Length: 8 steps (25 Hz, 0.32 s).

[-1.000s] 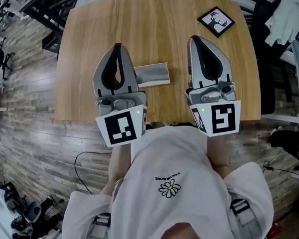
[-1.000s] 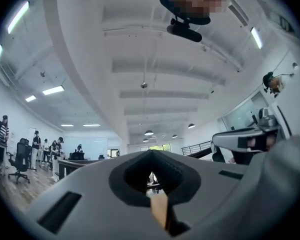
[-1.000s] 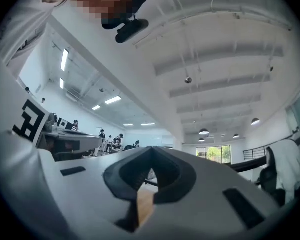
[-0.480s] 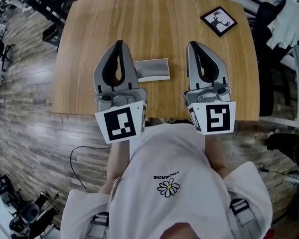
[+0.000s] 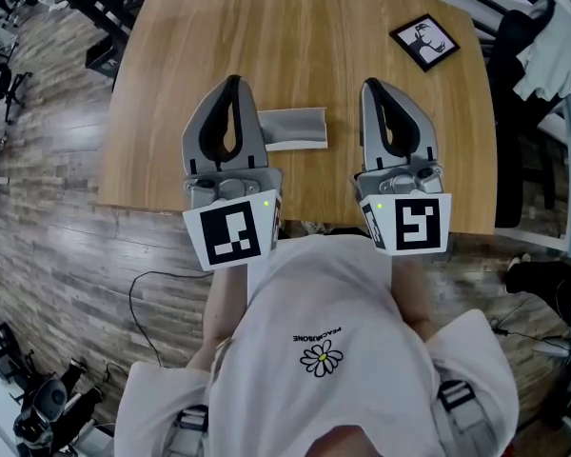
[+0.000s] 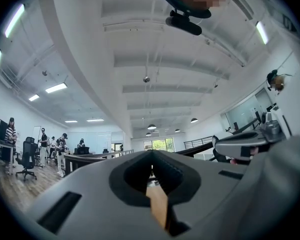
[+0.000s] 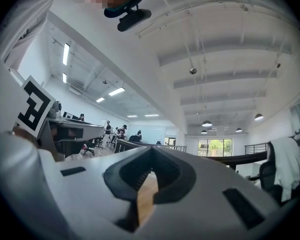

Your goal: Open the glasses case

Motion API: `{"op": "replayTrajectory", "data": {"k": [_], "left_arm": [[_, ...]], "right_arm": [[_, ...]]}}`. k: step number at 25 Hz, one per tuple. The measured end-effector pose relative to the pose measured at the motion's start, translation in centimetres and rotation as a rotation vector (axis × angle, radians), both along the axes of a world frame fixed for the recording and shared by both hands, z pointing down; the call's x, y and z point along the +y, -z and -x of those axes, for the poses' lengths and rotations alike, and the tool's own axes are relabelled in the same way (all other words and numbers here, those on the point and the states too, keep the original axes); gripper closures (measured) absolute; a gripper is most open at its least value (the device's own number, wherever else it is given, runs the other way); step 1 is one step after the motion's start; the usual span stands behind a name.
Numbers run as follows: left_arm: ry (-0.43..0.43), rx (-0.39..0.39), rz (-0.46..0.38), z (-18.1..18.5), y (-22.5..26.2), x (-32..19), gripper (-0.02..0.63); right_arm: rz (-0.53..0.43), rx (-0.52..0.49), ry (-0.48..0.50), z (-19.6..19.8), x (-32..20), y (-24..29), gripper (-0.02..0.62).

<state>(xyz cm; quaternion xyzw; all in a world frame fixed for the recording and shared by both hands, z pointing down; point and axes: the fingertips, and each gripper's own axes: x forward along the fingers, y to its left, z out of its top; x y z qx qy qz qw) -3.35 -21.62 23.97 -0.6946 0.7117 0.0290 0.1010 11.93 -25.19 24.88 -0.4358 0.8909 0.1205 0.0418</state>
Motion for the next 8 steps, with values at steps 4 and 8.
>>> {"op": "replayTrajectory", "data": {"k": [4, 8], "left_arm": [[0.013, -0.003, 0.019, 0.59, -0.36, 0.13, 0.59], [0.018, 0.007, 0.02, 0.87, -0.4, 0.23, 0.591]], "right_arm": [[0.006, 0.015, 0.013, 0.32, 0.16, -0.2, 0.588], [0.007, 0.028, 0.019, 0.45, 0.26, -0.44, 0.588]]}}
